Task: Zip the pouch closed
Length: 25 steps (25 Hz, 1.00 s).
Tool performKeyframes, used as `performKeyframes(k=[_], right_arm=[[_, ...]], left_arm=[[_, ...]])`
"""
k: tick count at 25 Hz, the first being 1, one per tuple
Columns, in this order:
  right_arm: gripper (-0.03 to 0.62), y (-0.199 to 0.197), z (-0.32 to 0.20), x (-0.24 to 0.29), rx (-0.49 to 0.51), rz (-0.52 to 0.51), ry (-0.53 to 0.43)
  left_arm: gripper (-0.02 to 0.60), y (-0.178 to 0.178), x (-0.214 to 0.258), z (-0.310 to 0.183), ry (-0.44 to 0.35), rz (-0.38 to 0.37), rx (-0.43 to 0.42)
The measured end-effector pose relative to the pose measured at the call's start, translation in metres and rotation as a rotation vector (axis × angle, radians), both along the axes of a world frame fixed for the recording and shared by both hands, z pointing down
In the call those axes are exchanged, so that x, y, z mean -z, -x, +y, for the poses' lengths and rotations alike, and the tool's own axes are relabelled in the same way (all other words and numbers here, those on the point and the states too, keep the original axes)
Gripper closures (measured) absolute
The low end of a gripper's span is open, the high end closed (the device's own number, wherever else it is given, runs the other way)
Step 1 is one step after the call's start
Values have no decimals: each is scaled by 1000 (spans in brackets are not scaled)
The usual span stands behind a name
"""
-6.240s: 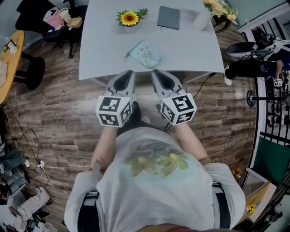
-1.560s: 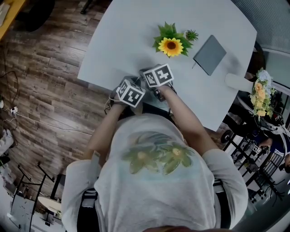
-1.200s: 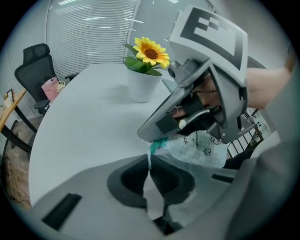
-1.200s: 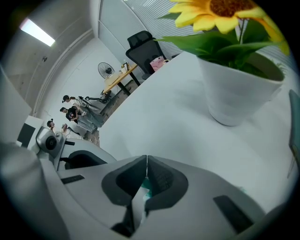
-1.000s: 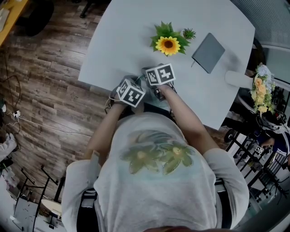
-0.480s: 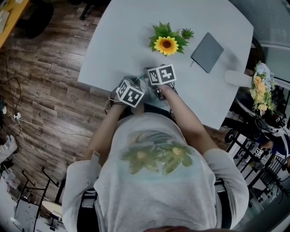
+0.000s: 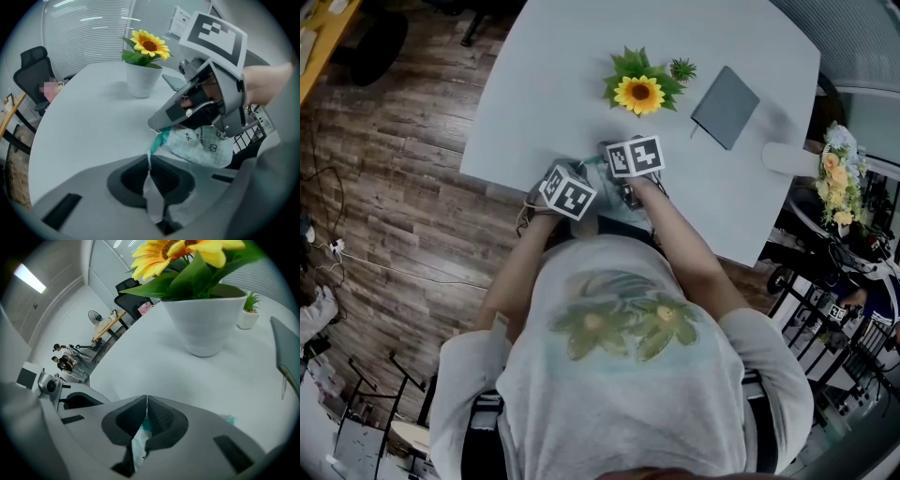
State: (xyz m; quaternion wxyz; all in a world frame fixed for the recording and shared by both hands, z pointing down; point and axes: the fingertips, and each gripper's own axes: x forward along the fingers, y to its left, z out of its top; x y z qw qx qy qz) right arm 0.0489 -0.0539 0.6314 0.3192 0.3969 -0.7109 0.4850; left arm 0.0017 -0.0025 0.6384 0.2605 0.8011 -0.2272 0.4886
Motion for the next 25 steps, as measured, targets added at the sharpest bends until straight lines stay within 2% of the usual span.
performKeyframes(k=[8, 12, 17, 25], right_arm=[[572, -1, 1, -3, -17, -8, -10], [572, -4, 1, -3, 1, 26, -29], [572, -5, 1, -2, 12, 18, -37], [572, -8, 0, -1, -34, 38, -64]], left_arm=[[563, 0, -11, 1, -15, -42, -15], [563, -1, -12, 0, -4, -57, -17], [563, 0, -12, 0, -8, -52, -12], [563, -2, -11, -2, 23, -36, 16]])
